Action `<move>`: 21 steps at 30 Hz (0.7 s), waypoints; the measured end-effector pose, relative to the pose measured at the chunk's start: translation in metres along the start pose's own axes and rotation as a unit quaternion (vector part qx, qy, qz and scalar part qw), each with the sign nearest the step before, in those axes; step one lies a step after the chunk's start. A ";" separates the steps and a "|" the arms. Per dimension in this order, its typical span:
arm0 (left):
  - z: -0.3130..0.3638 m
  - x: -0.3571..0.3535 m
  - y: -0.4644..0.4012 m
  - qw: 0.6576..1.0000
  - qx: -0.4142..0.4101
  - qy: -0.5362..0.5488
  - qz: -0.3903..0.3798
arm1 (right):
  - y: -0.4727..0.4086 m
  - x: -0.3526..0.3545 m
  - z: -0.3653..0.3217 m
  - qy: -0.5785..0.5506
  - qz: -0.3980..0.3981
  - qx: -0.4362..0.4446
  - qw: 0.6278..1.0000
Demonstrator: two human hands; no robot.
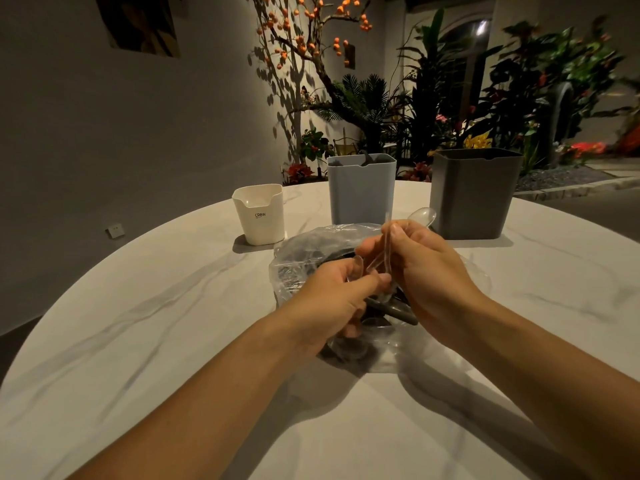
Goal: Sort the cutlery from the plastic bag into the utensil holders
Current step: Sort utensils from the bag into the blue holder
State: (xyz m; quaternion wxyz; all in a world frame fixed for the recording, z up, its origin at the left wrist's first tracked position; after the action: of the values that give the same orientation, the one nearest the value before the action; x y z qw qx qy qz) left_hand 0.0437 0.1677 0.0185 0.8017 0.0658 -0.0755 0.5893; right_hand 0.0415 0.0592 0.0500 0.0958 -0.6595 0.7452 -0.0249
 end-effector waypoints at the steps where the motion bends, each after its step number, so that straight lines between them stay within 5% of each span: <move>1: -0.001 0.000 0.000 1.000 0.005 0.009 0.001 | 0.000 0.000 0.000 0.000 -0.001 0.000 1.000; 8: -0.003 0.013 -0.004 0.996 0.017 0.082 -0.021 | 0.002 -0.006 -0.001 -0.072 -0.035 -0.007 0.997; 15: 0.007 0.034 -0.009 0.980 -0.013 0.189 0.052 | 0.002 -0.002 -0.002 -0.145 -0.022 -0.020 0.989; 21: 0.006 0.046 -0.011 0.969 -0.016 0.227 0.097 | 0.001 -0.001 0.001 -0.019 0.014 -0.015 1.000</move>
State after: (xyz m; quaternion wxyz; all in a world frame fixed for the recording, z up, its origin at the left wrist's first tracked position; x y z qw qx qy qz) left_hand 0.0671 0.2062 0.0338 0.7376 -0.0904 0.0935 0.6626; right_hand 0.0408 0.0600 0.0491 0.1005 -0.6506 0.7527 -0.0002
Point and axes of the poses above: each hand's wrist, its own y-axis away from the middle knuckle, its own x-axis out of the back of the hand, z = x × y, the point moved 9 cm from there along -y, towards the middle knuckle, and after that the axes turned 4 degrees about z, right-handed, at the moved point
